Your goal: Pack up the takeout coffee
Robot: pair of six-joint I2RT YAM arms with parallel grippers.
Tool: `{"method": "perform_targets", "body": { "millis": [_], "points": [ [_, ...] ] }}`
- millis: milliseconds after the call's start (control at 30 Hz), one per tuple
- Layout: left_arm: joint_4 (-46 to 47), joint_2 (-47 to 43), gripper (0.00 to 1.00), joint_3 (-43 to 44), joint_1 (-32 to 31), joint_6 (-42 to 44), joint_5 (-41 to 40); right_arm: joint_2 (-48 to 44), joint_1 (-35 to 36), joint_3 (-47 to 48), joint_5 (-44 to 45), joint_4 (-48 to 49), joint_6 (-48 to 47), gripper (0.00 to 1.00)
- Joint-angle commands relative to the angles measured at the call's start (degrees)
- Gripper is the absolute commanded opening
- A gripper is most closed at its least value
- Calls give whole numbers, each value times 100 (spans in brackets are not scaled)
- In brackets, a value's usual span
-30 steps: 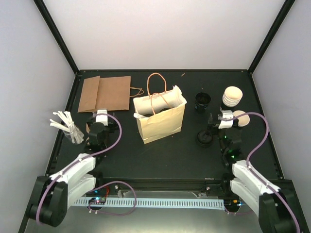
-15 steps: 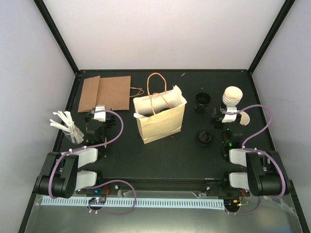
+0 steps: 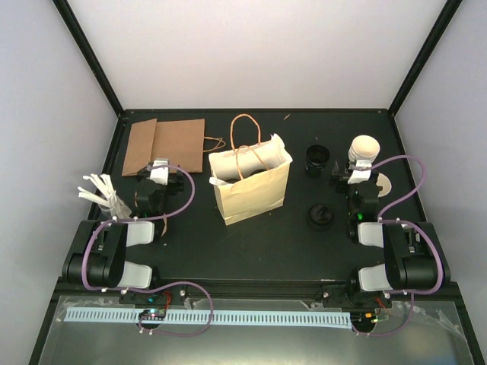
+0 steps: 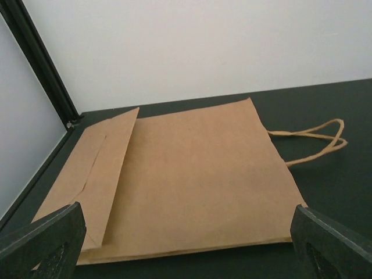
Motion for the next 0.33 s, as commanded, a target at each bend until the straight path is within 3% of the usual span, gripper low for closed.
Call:
{"method": "perform_targets", "body": {
  "millis": [0, 300],
  "points": [
    [6, -1, 99, 219, 79, -86, 270, 8, -47, 38, 129, 75, 74, 100],
    [3, 1, 99, 222, 80, -86, 279, 9, -53, 45, 107, 60, 75, 100]
  ]
}}
